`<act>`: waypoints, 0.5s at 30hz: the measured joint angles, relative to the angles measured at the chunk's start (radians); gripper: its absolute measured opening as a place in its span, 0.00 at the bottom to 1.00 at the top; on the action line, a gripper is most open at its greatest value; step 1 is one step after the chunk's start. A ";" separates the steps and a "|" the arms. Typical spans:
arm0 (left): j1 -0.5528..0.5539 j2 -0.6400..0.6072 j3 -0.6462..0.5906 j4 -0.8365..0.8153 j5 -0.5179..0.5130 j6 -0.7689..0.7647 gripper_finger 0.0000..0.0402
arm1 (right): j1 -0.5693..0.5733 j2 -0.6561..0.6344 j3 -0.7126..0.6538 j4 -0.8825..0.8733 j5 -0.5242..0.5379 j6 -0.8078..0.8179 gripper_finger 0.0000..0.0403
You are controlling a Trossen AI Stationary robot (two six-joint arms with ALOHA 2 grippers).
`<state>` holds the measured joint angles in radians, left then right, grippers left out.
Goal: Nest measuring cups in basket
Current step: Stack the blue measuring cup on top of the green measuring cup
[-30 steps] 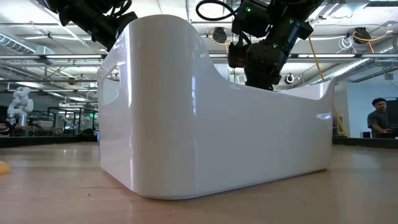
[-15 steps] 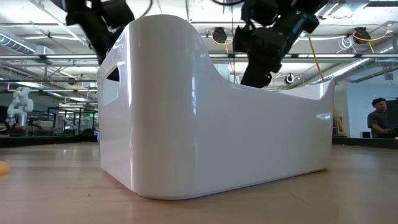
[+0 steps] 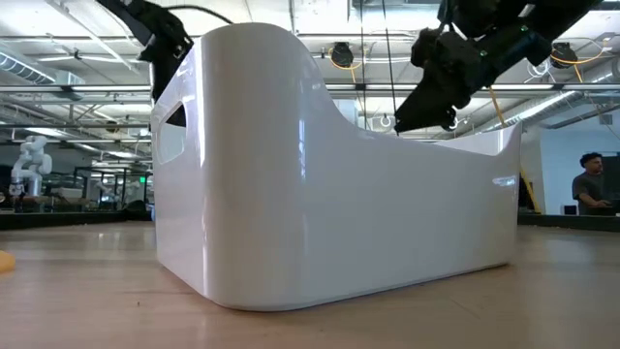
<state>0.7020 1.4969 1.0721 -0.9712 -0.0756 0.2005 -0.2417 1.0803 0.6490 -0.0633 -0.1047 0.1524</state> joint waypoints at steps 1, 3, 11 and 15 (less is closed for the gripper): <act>0.011 0.014 0.000 0.002 0.002 0.007 0.57 | -0.003 -0.007 -0.005 0.003 0.000 0.000 0.51; 0.029 0.047 0.000 0.005 0.003 0.023 0.57 | -0.005 -0.011 -0.009 -0.003 -0.001 -0.004 0.51; 0.060 0.162 0.000 0.034 0.014 0.054 0.57 | -0.007 -0.005 -0.009 -0.013 -0.001 -0.041 0.51; 0.065 0.195 0.000 0.059 0.014 0.061 0.57 | -0.007 -0.006 -0.009 -0.017 0.000 -0.045 0.51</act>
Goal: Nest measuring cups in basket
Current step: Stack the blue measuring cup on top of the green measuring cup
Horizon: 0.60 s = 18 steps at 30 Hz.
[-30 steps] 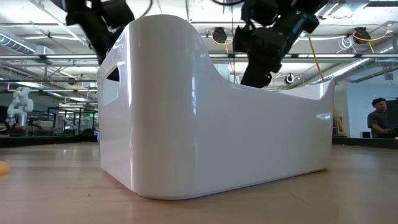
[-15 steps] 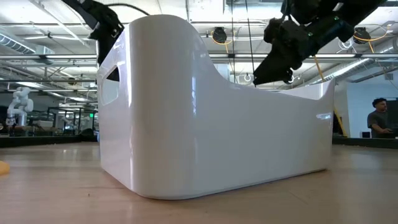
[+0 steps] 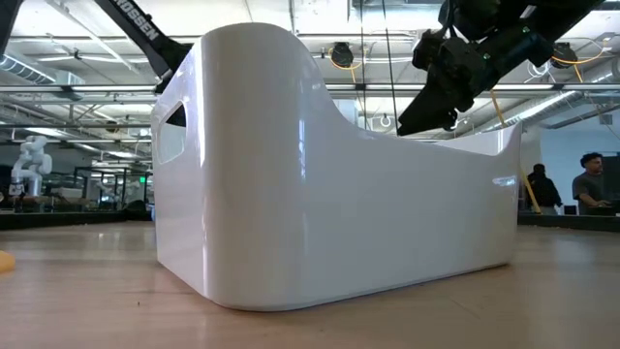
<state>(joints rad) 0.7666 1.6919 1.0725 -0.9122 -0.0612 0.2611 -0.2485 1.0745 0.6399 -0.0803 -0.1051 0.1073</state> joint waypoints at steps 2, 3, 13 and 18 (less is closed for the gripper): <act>0.003 0.016 -0.001 0.002 0.000 0.002 0.56 | 0.000 0.000 0.000 -0.001 0.000 -0.003 0.51; 0.004 0.023 -0.001 -0.001 0.000 0.003 0.55 | 0.000 0.000 0.000 -0.001 0.000 -0.005 0.51; 0.009 0.082 -0.001 0.001 0.000 -0.001 0.25 | 0.000 0.000 0.000 -0.002 0.000 -0.019 0.51; 0.011 0.080 -0.001 -0.003 0.001 -0.013 0.04 | 0.000 0.000 0.000 0.000 0.000 -0.019 0.51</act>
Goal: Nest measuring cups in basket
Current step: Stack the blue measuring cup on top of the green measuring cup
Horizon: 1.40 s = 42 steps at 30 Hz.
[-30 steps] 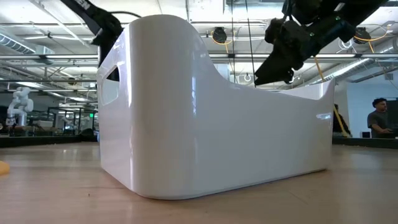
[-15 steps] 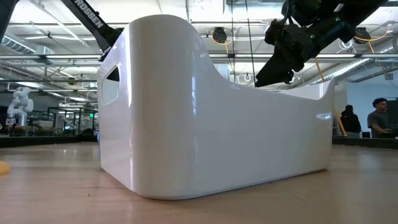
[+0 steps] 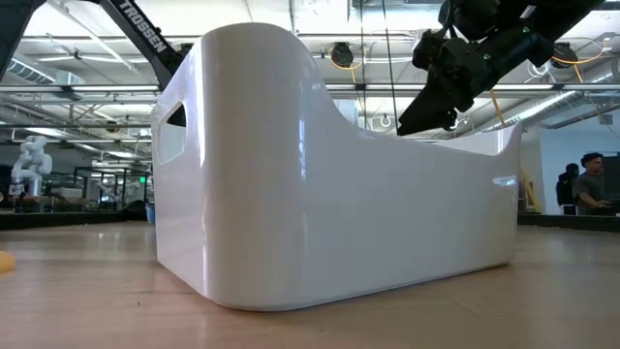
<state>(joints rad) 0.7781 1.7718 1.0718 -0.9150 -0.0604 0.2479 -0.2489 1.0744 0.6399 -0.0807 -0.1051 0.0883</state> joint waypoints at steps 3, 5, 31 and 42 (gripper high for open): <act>0.001 0.000 0.000 -0.006 0.002 -0.011 0.03 | 0.000 0.000 0.000 0.002 0.001 -0.003 0.51; 0.001 0.000 0.009 -0.039 0.004 -0.021 0.02 | -0.001 0.000 0.000 0.002 0.002 -0.004 0.51; -0.272 -0.080 0.443 -0.231 0.151 -0.475 0.02 | -0.046 0.203 0.276 0.099 0.055 -0.342 0.52; -0.328 -0.080 0.443 -0.183 0.176 -0.495 0.02 | -0.046 0.450 0.490 0.076 0.056 -0.369 0.69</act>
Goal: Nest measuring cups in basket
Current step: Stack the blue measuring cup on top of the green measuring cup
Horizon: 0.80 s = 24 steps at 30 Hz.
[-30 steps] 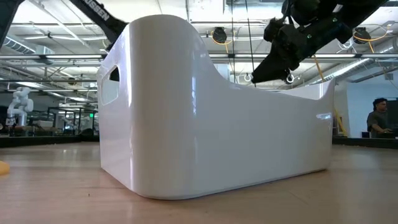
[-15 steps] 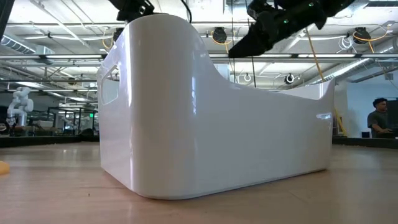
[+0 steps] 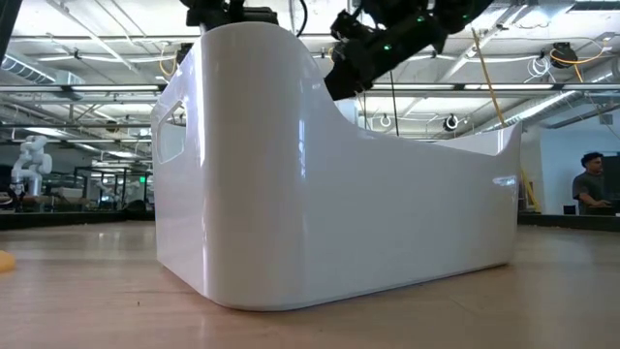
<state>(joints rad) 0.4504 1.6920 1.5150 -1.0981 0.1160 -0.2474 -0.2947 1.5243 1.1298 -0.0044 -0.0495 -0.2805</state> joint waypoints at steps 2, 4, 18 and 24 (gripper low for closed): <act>-0.004 0.000 0.000 0.002 -0.001 0.001 0.02 | 0.002 0.026 0.032 -0.006 -0.003 -0.007 0.71; -0.006 0.000 0.000 0.003 -0.001 0.000 0.02 | 0.002 0.048 0.057 -0.016 -0.007 -0.012 0.72; -0.007 0.000 0.000 0.012 -0.001 0.008 0.02 | 0.035 0.163 0.120 -0.025 -0.056 -0.004 0.73; -0.008 0.000 0.000 0.012 -0.001 0.009 0.02 | 0.035 0.161 0.120 -0.017 -0.026 -0.009 0.68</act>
<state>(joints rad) 0.4427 1.6920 1.5150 -1.0863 0.1150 -0.2386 -0.2596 1.6855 1.2499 -0.0209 -0.0753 -0.2890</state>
